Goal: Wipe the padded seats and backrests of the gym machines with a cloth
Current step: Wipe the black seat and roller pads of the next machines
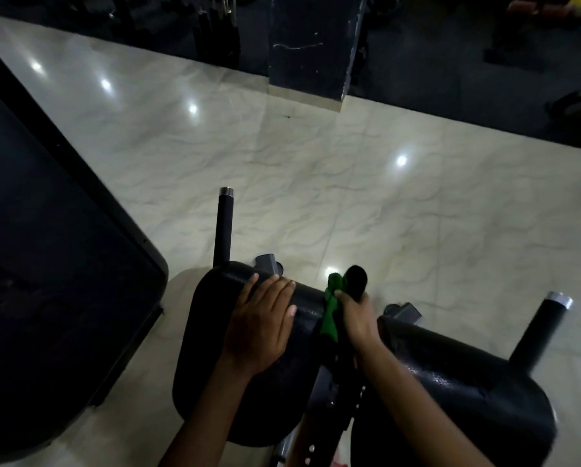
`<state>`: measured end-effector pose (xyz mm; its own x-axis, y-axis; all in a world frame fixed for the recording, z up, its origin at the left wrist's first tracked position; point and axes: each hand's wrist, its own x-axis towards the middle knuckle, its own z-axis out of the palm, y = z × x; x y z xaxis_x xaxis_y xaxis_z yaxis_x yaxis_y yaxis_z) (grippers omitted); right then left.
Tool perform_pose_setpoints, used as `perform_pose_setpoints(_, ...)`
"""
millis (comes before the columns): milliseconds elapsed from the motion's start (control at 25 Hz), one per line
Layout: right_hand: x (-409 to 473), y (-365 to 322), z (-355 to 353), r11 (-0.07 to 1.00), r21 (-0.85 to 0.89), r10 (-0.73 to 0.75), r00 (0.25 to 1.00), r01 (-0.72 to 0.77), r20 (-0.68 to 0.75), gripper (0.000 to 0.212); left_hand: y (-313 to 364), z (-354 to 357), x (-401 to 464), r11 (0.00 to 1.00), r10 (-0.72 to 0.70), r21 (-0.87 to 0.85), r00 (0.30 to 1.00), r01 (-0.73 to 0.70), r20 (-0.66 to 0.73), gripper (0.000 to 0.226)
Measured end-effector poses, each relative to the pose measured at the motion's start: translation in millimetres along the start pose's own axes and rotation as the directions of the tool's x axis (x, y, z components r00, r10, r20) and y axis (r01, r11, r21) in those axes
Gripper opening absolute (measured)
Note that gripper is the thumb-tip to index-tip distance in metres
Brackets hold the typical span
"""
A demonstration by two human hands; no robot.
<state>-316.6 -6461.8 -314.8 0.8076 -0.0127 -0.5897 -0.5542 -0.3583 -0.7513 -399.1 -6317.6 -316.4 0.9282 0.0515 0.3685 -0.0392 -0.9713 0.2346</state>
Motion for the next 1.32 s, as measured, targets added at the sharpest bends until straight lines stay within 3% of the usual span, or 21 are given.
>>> perform_pose_setpoints(80, -25, 23, 3, 0.997, -0.004, -0.078, 0.997, 0.078, -0.006, 0.048, -1, 0, 2, 1.0, -0.003, -0.007, 1.0, 0.003, 0.017, 0.052)
perform_pose_setpoints(160, -11, 15, 0, 0.994, -0.054, -0.094, 0.996, 0.094, -0.005, 0.037, -1, -1, 3, 1.0, -0.007, -0.004, 1.0, 0.007, 0.028, 0.053)
perform_pose_setpoints(280, 40, -35, -4, 0.966, -0.256, 0.028, 0.979, 0.026, 0.204, 0.028, 0, -2, 2, 1.0, -0.011, -0.025, 0.999, 0.012, 0.035, 0.051)
perform_pose_setpoints(360, 57, -61, -5, 0.94, -0.339, 0.188, 0.884, -0.036, 0.428, 0.024, -1, -2, 0, 0.999, 0.002, -0.041, 1.0, -0.001, 0.009, 0.048)
perform_pose_setpoints(480, 70, -84, 7, 0.875, -0.484, 0.344, 0.725, -0.018, 0.597, 0.021, -1, -1, 1, 0.998, 0.008, -0.068, 0.999, -0.011, -0.043, 0.043)
perform_pose_setpoints(640, 77, -110, 70, 0.881, -0.444, 0.248, 0.64, 0.163, 0.727, 0.021, -4, 1, 1, 0.998, 0.003, -0.067, 0.998, -0.007, -0.059, 0.037)
perform_pose_setpoints(840, 77, -121, 104, 0.884, -0.385, 0.162, 0.598, 0.266, 0.785, 0.02, -5, 3, 0, 0.997, -0.007, -0.072, 0.999, 0.005, -0.031, 0.037)
perform_pose_setpoints(1000, 85, -100, 33, 0.782, -0.58, 0.352, 0.607, 0.227, 0.712, 0.018, -21, -1, -6, 0.999, 0.034, -0.003, 0.999, -0.034, 0.026, 0.045)
perform_pose_setpoints(1080, 82, -100, 30, 0.777, -0.581, 0.339, 0.615, 0.244, 0.712, 0.016, -28, -3, -13, 0.999, -0.04, 0.019, 0.999, 0.04, 0.013, 0.05)
perform_pose_setpoints(1160, 78, -111, 59, 0.82, -0.48, 0.202, 0.625, 0.313, 0.754, 0.017, -26, -2, -20, 0.982, -0.191, -0.016, 0.981, 0.191, -0.042, 0.054)
perform_pose_setpoints(1200, 75, -117, 78, 0.801, -0.445, 0.119, 0.621, 0.402, 0.775, 0.018, -22, -1, -23, 0.96, -0.279, -0.041, 0.957, 0.277, -0.076, 0.054)
perform_pose_setpoints(1320, 70, -127, 115, 0.821, -0.395, 0.052, 0.635, 0.412, 0.771, 0.021, -10, 0, -30, 0.882, -0.471, -0.102, 0.871, 0.461, -0.14, 0.056)
